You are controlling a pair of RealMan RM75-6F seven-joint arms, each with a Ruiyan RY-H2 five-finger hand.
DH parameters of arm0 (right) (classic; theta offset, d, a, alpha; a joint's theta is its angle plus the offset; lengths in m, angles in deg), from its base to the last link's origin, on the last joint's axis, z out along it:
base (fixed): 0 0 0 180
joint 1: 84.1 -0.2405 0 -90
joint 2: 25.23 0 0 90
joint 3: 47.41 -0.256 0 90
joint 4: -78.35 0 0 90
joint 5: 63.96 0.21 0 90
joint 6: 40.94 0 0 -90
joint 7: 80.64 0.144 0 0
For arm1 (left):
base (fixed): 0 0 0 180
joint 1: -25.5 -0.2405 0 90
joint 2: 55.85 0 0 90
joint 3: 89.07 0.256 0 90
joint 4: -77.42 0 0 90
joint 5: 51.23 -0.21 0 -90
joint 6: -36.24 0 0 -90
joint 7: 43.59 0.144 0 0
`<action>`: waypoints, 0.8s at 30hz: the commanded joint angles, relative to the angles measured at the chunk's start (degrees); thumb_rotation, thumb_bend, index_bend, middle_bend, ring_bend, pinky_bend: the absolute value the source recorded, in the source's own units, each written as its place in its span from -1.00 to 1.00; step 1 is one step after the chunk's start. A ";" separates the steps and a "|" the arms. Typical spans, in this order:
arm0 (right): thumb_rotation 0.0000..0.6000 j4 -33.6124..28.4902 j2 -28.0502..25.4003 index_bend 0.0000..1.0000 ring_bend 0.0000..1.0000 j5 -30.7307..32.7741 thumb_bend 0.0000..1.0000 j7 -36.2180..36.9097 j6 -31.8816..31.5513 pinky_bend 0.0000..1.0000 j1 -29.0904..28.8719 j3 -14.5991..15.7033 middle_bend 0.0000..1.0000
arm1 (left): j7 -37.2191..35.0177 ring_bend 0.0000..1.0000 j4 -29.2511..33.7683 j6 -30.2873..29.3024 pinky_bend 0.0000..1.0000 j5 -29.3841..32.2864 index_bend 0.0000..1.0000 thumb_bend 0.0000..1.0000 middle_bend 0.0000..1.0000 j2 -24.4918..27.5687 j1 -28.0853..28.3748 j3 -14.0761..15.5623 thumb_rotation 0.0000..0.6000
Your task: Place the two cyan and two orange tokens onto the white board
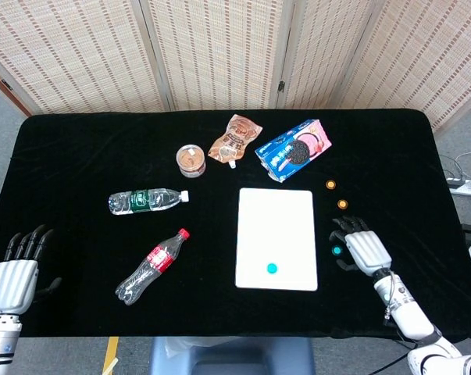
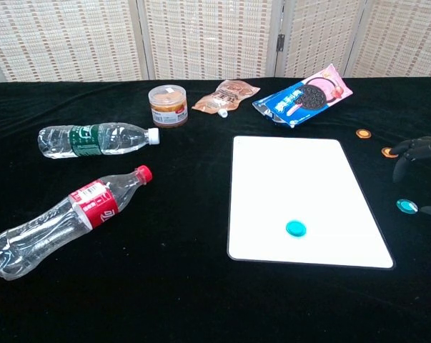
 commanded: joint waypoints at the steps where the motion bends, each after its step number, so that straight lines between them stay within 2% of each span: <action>1: 1.00 1.40 0.59 -0.23 -0.94 0.29 -0.33 0.93 0.36 -1.00 0.48 0.16 -0.72 | 0.09 -0.77 0.19 -0.02 -1.00 -0.17 -0.83 -0.49 -0.88 -0.01 0.13 -0.05 1.00; 5: 1.00 3.58 1.73 -0.23 -0.94 0.42 -0.33 1.83 1.41 -1.00 0.28 -0.10 -0.72 | 0.13 -0.77 0.50 -0.29 -1.00 -0.30 -0.83 -0.49 -0.88 0.20 0.15 -0.13 1.00; 14: 1.00 6.94 3.66 -0.21 -0.94 0.97 -0.18 2.80 4.65 -1.00 -1.27 -1.09 -0.72 | 0.05 -0.77 0.67 -0.62 -1.00 0.04 -0.83 -0.49 -0.88 0.44 -0.30 0.15 1.00; 24: 1.00 7.57 4.08 -0.19 -0.94 0.77 -0.14 2.73 5.38 -1.00 -1.43 -1.13 -0.72 | -0.36 -0.77 0.40 -0.53 -1.00 0.45 -0.83 -0.49 -0.88 0.49 -0.56 0.32 1.00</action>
